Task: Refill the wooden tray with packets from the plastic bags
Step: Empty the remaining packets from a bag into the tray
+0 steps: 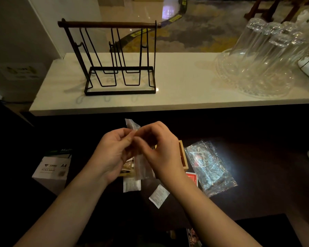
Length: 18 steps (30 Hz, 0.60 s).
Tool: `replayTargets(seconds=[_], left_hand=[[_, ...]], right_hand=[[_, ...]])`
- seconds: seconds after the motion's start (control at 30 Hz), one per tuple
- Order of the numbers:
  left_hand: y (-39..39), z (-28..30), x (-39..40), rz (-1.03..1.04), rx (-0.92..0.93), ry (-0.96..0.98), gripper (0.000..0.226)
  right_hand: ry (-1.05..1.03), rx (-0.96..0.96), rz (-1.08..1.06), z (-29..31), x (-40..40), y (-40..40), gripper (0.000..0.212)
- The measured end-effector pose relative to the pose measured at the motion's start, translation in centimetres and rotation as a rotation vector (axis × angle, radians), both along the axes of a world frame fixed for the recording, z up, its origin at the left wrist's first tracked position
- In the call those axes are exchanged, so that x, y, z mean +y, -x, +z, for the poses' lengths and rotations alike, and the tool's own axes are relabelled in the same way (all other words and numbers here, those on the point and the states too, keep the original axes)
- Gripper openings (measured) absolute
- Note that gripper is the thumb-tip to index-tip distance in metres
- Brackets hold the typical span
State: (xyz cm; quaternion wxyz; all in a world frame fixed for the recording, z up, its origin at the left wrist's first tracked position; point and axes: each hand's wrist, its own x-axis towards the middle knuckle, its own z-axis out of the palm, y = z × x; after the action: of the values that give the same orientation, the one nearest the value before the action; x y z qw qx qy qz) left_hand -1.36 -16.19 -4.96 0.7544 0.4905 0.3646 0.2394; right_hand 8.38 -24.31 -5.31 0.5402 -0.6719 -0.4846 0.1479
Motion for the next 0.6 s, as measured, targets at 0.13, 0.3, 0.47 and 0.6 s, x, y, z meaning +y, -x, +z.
replayTargets(seconds=[0.13,0.3,0.47,0.6], left_hand=[[-0.5,0.1,-0.4,0.147,0.016,-0.084,0.018],[-1.0,-0.5,-1.1,0.245,0.035,-0.111,0.022],[-1.3,-0.9,-1.3,0.246,0.077,-0.121,0.021],[-0.7,-0.9,-1.1,0.192,0.045,-0.057,0.03]], right_hand=[[0.163,-0.129,0.038,1.2,-0.2,0.5,0.028],[0.21,-0.205,-0.023,1.1,0.2,1.3,0.032],[0.242,-0.141,-0.019,0.9,0.6,1.3,0.039],[0.289,0.057,0.004,0.6,0.6,0.7,0.039]])
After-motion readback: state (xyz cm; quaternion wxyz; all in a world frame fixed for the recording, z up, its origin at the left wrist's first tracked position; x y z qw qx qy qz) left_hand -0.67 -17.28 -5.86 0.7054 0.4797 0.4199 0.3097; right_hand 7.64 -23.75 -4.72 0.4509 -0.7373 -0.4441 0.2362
